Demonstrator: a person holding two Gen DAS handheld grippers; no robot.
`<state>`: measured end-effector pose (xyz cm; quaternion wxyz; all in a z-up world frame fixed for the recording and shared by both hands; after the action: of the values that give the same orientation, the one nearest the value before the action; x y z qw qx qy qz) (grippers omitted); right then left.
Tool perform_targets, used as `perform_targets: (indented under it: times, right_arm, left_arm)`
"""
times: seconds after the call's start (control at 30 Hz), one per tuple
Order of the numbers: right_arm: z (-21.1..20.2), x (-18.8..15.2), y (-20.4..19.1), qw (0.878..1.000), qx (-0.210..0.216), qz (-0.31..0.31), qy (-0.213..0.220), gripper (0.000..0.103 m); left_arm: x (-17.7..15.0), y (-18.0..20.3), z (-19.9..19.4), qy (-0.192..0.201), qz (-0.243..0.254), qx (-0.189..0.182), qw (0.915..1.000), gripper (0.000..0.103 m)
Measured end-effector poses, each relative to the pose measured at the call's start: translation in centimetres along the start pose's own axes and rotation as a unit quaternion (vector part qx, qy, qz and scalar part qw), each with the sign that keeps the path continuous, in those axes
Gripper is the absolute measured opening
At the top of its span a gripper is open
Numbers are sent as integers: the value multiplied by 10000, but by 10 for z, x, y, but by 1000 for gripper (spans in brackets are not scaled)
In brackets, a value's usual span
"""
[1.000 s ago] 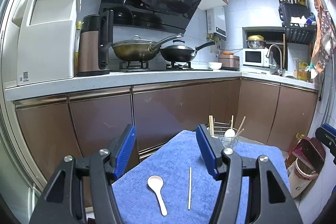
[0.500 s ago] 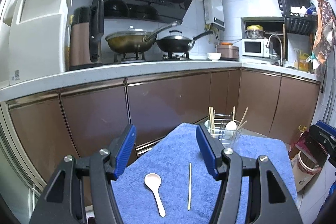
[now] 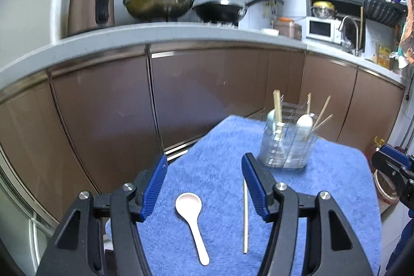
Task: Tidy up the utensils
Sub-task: 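Lower the left tool and grasp the pink spoon while the right tool grasps the wooden chopstick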
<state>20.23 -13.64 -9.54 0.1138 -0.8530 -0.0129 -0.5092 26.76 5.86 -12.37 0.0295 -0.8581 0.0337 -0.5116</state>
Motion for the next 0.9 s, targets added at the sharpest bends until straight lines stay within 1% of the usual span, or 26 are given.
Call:
perform_targets:
  times: [0.1,0.17,0.2,0.23,0.27,0.3,0.33,0.37,0.47,0.5,0.53,0.6,0.63,0.73,0.9]
  right_arm:
    - [29,-9,-7,9993,121,-48,-362,46]
    - [50,-15,-13,9975,279,1,-653,46]
    - [61,-19,-16,9963,320,-16,-797,46]
    - [71,-22,-19,9949,356,-41,-944,46]
    - [84,-28,-23,9924,432,-43,-1155,46]
    - [98,-36,-27,9889,531,-15,-1386,46]
    - [113,-44,-30,9848,611,4,-1628,46]
    - [126,-50,-34,9811,654,-6,-1822,46]
    - [168,-75,-42,9674,738,17,-2424,46]
    - [182,-82,-44,9620,789,46,-2612,45]
    - [194,-87,-45,9576,797,65,-2769,44]
    - [215,-94,-45,9506,721,95,-3017,40]
    - [225,-97,-44,9472,687,101,-3130,40]
    - [245,-102,-42,9408,615,135,-3331,37]
    - [267,-105,-45,9318,458,141,-3598,31]
  left_arm:
    - [-13,-10,28,-395,-88,-106,9991,58]
    - [-23,-20,49,-725,-210,-261,9968,58]
    - [-32,-26,64,-1000,-339,-436,9935,58]
    - [-40,-31,75,-1237,-462,-618,9893,58]
    - [-50,-35,88,-1521,-625,-820,9830,58]
    - [-58,-37,95,-1722,-745,-952,9776,58]
    - [-69,-41,106,-1984,-881,-1118,9697,58]
    - [-75,-43,112,-2112,-934,-1198,9656,58]
    - [-99,-44,130,-2570,-1084,-1463,9491,57]
    - [-106,-44,135,-2683,-1121,-1504,9449,57]
    - [-109,-44,139,-2757,-1128,-1519,9424,57]
    - [-115,-49,150,-2839,-1154,-1498,9400,57]
    - [-117,-51,155,-2868,-1168,-1494,9390,57]
    - [-120,-53,169,-2935,-1152,-1543,9364,56]
    - [-127,-45,188,-3144,-1039,-1727,9277,31]
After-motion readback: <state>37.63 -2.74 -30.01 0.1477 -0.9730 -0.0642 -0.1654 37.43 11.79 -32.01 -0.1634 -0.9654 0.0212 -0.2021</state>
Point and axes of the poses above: each gripper's, at about its wrist camera, not at the fingertips, and z roughly the way its jaws point, y to its right, x to its top, the point moved 9 cm from there along z, roughly the way its jaws point, and after that the axes turned 5 degrees about z, right-handed, at the moved point
